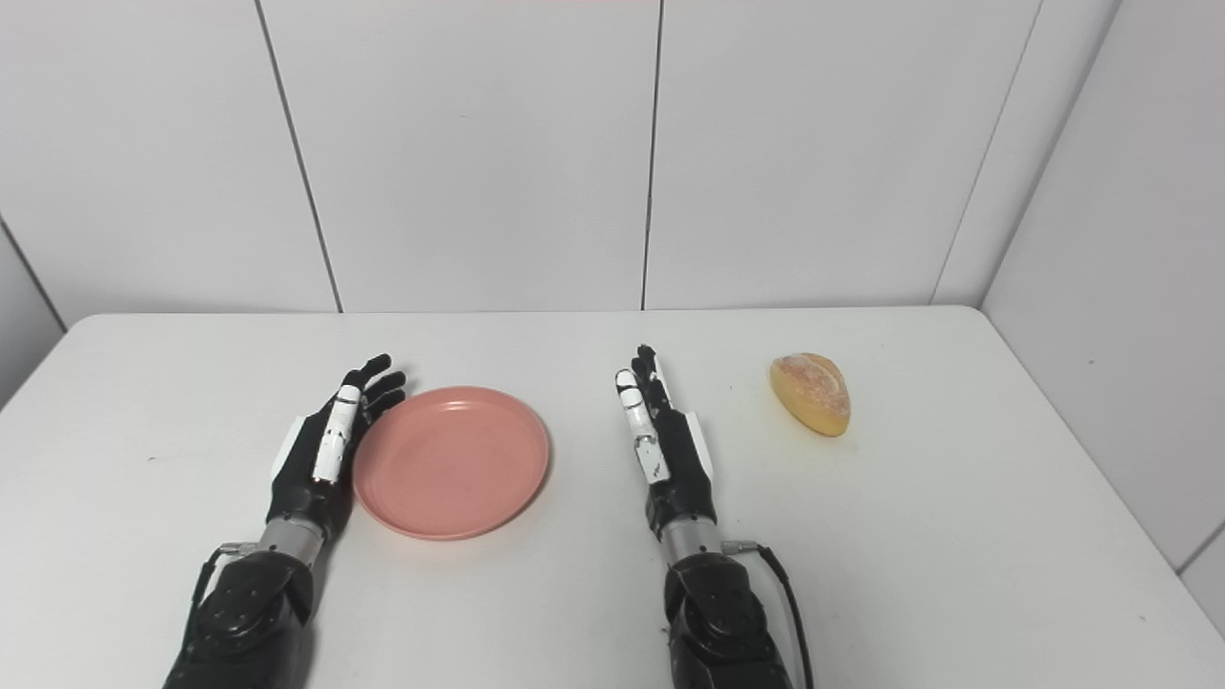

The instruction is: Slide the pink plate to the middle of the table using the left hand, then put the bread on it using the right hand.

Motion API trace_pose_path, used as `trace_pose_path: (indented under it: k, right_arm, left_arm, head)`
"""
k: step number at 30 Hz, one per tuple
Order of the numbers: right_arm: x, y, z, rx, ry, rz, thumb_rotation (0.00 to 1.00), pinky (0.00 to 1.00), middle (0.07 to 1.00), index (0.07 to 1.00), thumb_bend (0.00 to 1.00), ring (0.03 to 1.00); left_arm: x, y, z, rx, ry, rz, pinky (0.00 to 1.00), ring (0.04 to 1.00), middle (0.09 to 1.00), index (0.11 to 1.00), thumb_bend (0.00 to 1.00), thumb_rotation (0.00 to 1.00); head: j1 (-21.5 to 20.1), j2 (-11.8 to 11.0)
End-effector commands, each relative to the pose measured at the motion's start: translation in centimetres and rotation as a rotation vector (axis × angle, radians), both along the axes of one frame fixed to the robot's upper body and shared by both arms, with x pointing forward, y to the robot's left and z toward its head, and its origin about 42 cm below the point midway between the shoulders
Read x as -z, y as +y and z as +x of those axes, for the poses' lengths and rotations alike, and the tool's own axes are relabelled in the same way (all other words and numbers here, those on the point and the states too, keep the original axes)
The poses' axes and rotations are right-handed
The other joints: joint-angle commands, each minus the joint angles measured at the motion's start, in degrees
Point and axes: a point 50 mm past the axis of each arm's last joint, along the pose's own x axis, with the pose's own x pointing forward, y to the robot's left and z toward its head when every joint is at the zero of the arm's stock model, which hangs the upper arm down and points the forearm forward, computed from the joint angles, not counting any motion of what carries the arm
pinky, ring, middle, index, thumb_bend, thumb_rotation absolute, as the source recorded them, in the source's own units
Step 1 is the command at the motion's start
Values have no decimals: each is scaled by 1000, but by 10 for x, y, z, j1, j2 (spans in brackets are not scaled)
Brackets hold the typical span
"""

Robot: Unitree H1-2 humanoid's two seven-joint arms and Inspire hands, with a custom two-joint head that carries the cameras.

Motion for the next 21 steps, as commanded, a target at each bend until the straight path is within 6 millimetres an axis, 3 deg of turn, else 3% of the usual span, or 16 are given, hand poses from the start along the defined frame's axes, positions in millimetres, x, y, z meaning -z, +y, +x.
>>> trace_pose_path:
  k: [1,21]
  right_arm:
    - [-23,5,9,-16,-105,17,905,1000,1000,1000,578,1000]
    - [-26,-31,16,75,-133,-73,907,1000,1000,1000,653,1000]
  left_arm:
    - [7,-23,-6,73,24,-27,883,877,860,862,416,1000]
    - [10,-68,-18,94,9,-52,900,898,881,879,408,1000]
  head:
    - [2,1]
    - [27,0]
